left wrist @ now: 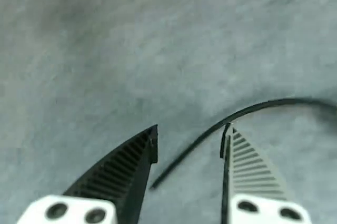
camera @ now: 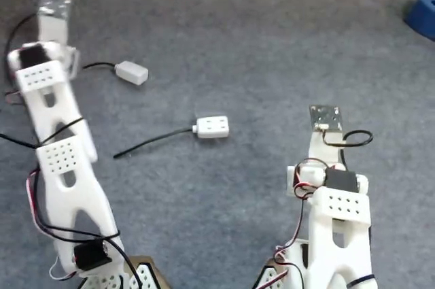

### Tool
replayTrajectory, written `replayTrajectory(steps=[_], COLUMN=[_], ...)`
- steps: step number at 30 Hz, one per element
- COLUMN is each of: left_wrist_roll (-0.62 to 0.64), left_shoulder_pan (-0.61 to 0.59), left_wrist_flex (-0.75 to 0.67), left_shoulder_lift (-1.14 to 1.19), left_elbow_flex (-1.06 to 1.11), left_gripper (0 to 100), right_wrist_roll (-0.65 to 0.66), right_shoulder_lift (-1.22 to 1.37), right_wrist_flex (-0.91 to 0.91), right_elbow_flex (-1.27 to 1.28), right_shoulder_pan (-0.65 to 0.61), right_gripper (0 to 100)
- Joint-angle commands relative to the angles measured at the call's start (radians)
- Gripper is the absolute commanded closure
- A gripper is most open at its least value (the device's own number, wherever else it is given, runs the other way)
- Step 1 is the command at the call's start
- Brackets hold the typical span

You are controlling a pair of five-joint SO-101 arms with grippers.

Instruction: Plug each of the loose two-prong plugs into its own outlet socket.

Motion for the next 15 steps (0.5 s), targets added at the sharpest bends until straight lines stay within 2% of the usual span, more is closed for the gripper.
replayTrajectory(steps=[1,4,9,15], left_wrist_roll=[0.009,0.008,0.009,-0.035], left_shoulder_pan=[0.067,0.059,-0.025,-0.053], left_wrist_flex=[-0.026,-0.038,-0.14,-0.146], left_shoulder_lift=[-0.012,0.002,0.068,0.122], left_elbow_flex=[-0.005,0.007,0.071,0.082], left_gripper=[79,79,79,79], right_wrist_roll=[0.011,0.011,0.011,0.011], right_shoulder_lift=[-0.015,-0.015,-0.015,-0.015], right_wrist_flex=[0.008,0.008,0.008,0.008], right_elbow_flex=[-0.007,-0.005,0.01,0.007], right_shoulder_pan=[-0.01,-0.01,-0.013,-0.013], right_gripper=[81.0,81.0,81.0,81.0])
